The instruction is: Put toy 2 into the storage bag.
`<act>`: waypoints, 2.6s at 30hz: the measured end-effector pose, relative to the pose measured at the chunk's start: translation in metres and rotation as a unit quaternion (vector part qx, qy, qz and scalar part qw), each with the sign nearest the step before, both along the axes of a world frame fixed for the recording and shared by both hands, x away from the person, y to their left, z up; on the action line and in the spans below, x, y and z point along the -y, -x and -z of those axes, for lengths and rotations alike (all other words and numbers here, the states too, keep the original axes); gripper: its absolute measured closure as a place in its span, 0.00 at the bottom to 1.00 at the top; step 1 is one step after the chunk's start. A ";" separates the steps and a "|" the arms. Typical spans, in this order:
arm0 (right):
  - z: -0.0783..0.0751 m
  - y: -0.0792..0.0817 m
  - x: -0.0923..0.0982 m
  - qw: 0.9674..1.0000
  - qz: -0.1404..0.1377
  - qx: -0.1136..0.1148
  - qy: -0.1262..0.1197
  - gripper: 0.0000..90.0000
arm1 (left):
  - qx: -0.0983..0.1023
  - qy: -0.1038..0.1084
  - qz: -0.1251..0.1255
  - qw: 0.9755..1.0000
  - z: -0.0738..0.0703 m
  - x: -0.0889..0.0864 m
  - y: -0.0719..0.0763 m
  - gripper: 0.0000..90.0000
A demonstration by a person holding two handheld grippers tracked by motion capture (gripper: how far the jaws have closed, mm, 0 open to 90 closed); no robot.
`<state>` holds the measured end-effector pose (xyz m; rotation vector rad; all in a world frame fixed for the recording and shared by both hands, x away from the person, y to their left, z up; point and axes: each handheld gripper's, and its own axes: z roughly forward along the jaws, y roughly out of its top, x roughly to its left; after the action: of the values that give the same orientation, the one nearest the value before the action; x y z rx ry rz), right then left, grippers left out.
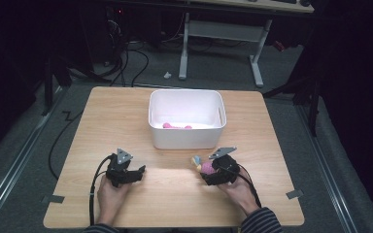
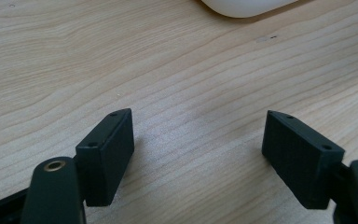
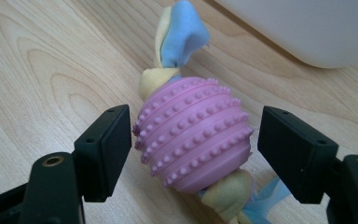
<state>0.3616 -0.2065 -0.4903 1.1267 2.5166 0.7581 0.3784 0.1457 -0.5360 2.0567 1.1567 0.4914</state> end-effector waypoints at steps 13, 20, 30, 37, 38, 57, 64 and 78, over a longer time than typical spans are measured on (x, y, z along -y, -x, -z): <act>0.006 -0.003 -0.003 1.000 -0.006 -0.012 0.011 0.35 | 0.000 0.000 0.000 1.000 0.000 0.000 0.000 0.28; 0.005 -0.002 -0.002 1.000 -0.010 -0.013 0.012 0.35 | 0.000 0.000 0.000 1.000 0.000 0.000 0.000 0.28; -0.002 0.002 0.003 1.000 -0.013 -0.011 -0.013 0.35 | -0.001 0.002 0.000 1.000 0.000 0.000 0.000 0.29; -0.009 0.005 0.010 0.999 -0.011 -0.007 -0.033 0.35 | -0.001 0.001 0.001 1.000 0.000 0.000 0.000 0.29; -0.010 0.005 0.011 0.999 -0.009 -0.009 -0.037 0.35 | -0.001 0.001 0.001 1.000 0.000 0.000 0.000 0.29; -0.032 0.009 0.031 0.998 -0.001 0.005 -0.060 0.36 | -0.003 -0.001 0.003 1.000 0.000 0.000 -0.001 0.24; -0.050 0.009 0.043 0.997 0.004 0.015 -0.074 0.36 | -0.003 -0.002 0.003 1.000 0.000 0.001 -0.001 0.24; -0.102 0.003 0.055 0.994 0.000 0.056 -0.098 0.36 | -0.003 -0.002 0.003 1.000 0.000 0.001 -0.001 0.24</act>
<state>0.3590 -0.2615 -0.3886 1.1100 2.3902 1.0573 0.3790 0.1452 -0.5363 2.0655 1.1531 0.4851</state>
